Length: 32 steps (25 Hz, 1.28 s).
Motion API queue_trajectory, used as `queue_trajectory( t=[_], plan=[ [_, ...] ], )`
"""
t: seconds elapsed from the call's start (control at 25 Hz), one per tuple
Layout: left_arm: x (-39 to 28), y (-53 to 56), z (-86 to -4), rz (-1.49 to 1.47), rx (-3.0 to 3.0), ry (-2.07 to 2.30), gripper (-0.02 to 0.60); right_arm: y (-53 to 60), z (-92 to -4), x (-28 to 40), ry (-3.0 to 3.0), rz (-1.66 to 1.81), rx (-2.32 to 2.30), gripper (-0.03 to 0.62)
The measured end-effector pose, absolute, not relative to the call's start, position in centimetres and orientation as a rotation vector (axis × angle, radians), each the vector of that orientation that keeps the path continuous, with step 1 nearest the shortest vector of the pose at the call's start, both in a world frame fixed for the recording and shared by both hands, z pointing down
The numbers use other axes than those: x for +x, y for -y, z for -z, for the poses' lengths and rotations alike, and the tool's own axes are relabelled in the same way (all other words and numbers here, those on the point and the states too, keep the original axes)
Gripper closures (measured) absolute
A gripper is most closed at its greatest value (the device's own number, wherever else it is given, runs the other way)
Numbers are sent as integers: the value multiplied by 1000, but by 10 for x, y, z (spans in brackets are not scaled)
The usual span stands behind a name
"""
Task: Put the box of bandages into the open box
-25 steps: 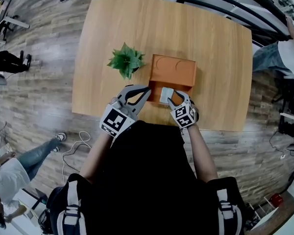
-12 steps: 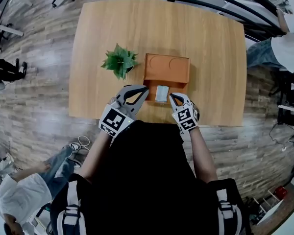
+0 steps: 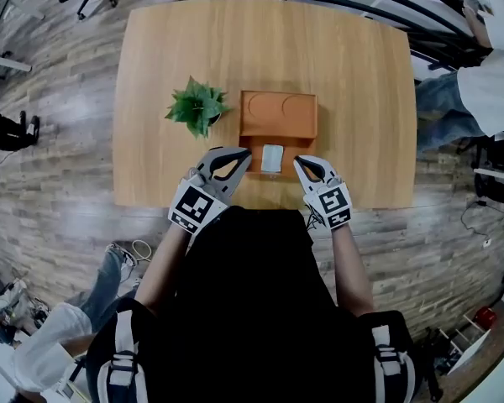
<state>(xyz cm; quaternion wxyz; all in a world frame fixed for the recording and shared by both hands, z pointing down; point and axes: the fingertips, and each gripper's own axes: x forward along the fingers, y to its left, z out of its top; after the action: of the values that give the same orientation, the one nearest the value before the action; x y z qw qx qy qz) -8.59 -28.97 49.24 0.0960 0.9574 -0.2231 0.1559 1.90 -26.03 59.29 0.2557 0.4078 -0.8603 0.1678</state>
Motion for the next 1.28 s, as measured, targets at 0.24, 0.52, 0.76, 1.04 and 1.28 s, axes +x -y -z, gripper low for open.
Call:
queue_trajectory(
  t=[0.24, 0.52, 0.76, 1.04, 1.28],
  plan=[
    [-83, 284, -499, -486, 2845, 630, 561, 263, -565, 21, 2364, -408, 1133, 569],
    [-86, 279, -504, -493, 2839, 635, 561, 265, -550, 17, 2380, -358, 1154, 569],
    [-86, 279, -499, -502, 2848, 668, 561, 264, -541, 20, 2402, -309, 1163, 569],
    [-75, 263, -488, -531, 2859, 701, 561, 255, -528, 25, 2426, -294, 1179, 569],
    [-67, 255, -476, -528, 2847, 756, 562, 248, -519, 30, 2456, -283, 1150, 569]
  ],
)
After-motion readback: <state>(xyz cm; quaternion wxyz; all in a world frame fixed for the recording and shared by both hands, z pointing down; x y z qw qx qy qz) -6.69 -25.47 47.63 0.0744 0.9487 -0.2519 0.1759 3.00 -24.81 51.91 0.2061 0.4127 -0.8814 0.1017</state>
